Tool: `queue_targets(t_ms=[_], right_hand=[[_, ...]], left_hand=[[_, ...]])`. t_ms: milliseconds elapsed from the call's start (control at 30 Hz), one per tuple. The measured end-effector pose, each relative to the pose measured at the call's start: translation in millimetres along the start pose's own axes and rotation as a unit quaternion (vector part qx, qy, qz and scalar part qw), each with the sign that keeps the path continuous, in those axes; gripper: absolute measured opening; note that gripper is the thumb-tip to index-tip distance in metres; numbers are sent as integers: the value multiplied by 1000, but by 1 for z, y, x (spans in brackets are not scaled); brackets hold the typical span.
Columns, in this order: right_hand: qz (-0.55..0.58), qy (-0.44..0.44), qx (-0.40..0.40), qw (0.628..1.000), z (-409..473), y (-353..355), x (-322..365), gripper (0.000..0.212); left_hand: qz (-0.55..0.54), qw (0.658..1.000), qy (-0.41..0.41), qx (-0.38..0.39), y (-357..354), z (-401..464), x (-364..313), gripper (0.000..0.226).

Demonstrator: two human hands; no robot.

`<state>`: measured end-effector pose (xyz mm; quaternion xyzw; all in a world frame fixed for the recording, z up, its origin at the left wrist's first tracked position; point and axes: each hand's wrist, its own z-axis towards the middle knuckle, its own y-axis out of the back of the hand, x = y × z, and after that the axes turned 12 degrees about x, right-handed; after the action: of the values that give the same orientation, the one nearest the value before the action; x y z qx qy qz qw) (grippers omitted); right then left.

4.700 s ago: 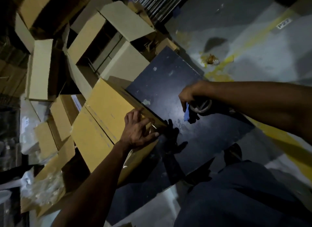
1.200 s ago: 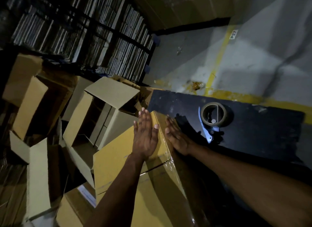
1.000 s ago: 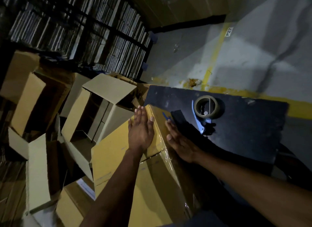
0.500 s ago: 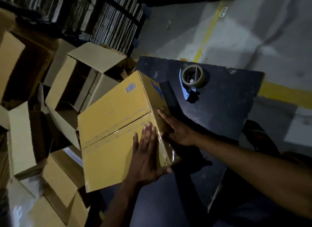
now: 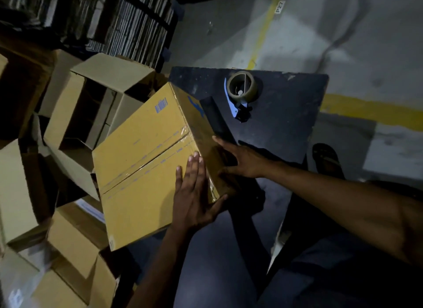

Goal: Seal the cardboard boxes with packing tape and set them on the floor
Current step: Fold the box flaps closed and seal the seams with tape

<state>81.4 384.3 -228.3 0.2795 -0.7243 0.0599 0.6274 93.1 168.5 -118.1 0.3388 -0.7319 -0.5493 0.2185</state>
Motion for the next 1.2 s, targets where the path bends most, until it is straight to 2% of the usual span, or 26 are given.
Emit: queue_targets(t_ms=[133, 167, 400, 500, 667, 733, 800, 900, 1000, 1067, 1133, 1200], right_hand=[[187, -3, 12, 982, -19, 1, -4, 98], [204, -2, 7, 979, -22, -3, -5, 97], [204, 1, 17, 979, -30, -30, -3, 90], [275, 4, 17, 961, -32, -43, 1, 85], [357, -10, 11, 934, -34, -60, 2, 80], [364, -3, 10, 931, -37, -63, 4, 83], [288, -23, -2, 957, -36, -68, 7, 86], [244, -21, -21, 969, -32, -74, 7, 82], [320, -25, -38, 946, -32, -73, 8, 73], [374, -40, -44, 926, -31, -71, 12, 82], [326, -37, -35, 944, -25, -74, 17, 101], [226, -41, -37, 973, -20, -81, 13, 107]], left_hand=[[-113, 989, 95, -25, -7, 5, -24, 99], [-134, 984, 116, -33, -9, 7, -28, 98], [-246, 951, 182, -51, -12, 11, -31, 105], [-277, 938, 203, -49, -10, 15, -33, 105], [-284, 935, 207, -35, -8, 14, -27, 94], [-375, 904, 199, -43, -4, 11, -23, 83], [-424, 884, 183, -64, -2, 6, -19, 76], [-397, 899, 167, -83, -7, 1, -15, 71], [-328, 928, 156, -87, -14, 1, -17, 69], [-303, 936, 149, -100, -18, 1, -18, 65], [-292, 938, 147, -114, -20, 1, -20, 59], [-274, 942, 149, -125, -22, 1, -22, 55]])
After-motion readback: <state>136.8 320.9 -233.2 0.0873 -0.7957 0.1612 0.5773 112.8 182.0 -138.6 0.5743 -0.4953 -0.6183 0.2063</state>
